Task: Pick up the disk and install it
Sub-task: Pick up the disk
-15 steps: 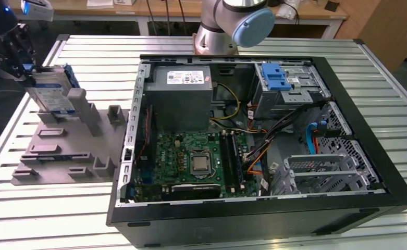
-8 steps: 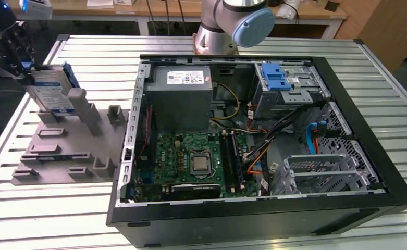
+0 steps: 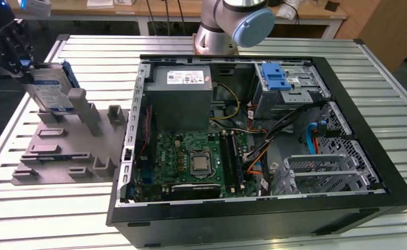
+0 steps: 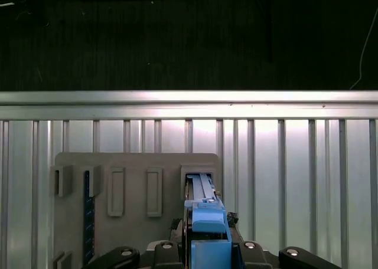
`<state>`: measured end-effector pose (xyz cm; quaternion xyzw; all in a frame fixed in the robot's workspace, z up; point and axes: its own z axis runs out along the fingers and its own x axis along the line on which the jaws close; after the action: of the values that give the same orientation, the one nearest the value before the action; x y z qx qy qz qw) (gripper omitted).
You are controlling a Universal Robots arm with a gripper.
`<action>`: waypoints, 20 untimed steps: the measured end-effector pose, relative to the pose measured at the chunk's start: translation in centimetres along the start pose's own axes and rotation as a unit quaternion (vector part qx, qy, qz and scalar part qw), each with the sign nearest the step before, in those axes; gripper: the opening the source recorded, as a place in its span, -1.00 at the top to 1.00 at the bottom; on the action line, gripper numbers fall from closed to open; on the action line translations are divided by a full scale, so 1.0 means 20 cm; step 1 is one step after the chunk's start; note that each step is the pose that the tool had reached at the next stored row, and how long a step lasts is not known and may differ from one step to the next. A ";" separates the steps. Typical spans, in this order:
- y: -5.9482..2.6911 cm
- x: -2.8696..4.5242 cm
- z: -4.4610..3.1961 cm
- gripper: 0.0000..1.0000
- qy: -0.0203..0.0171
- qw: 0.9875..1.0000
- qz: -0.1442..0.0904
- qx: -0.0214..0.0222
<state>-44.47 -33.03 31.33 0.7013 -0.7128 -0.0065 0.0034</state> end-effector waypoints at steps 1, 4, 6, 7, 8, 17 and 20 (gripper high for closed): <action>0.000 0.000 -0.003 0.27 0.000 1.000 0.000 0.000; 0.000 0.000 -0.011 0.27 0.000 1.000 0.000 0.000; 0.000 0.000 -0.017 0.27 0.000 1.000 0.000 0.000; 0.000 0.000 -0.020 0.27 0.000 1.000 0.000 0.000; 0.000 0.000 -0.023 0.27 0.000 1.000 0.000 0.000; 0.001 0.000 -0.046 0.27 0.000 1.000 0.000 0.000; 0.001 0.000 -0.054 0.27 0.000 1.000 0.000 0.000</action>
<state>-44.47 -33.03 32.41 0.7013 -0.7128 -0.0065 0.0034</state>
